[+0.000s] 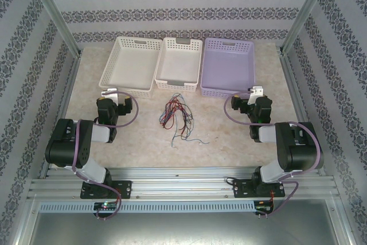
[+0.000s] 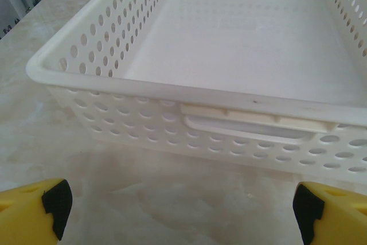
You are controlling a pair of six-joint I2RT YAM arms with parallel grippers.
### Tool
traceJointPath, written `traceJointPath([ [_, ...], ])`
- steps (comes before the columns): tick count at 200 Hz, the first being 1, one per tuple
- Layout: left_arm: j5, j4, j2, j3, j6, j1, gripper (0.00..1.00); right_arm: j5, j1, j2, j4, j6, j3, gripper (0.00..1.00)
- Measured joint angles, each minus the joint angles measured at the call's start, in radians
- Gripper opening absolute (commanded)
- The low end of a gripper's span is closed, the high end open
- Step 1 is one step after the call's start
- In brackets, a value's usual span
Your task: Untangle the cables
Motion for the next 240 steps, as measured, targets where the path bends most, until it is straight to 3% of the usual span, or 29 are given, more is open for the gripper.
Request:
traceJointPath([
  [24,0.000,0.000,0.000,0.000,0.000,0.000,1.00,-0.001,0.000,-0.042,-0.054,-0.011,0.010,0.98],
  [77,0.000,0.000,0.000,0.000,0.000,0.000,1.00,0.004,0.012,-0.288,-0.192,-0.032,0.009,0.98],
  [150,0.000,0.000,0.000,0.000,0.000,0.000,1.00,0.035,0.072,-0.509,-0.436,0.079,0.066,0.98],
  [240,0.001,0.000,0.000,0.000,0.000,0.000,1.00,-0.021,0.018,-0.762,-0.614,0.483,0.056,0.98],
])
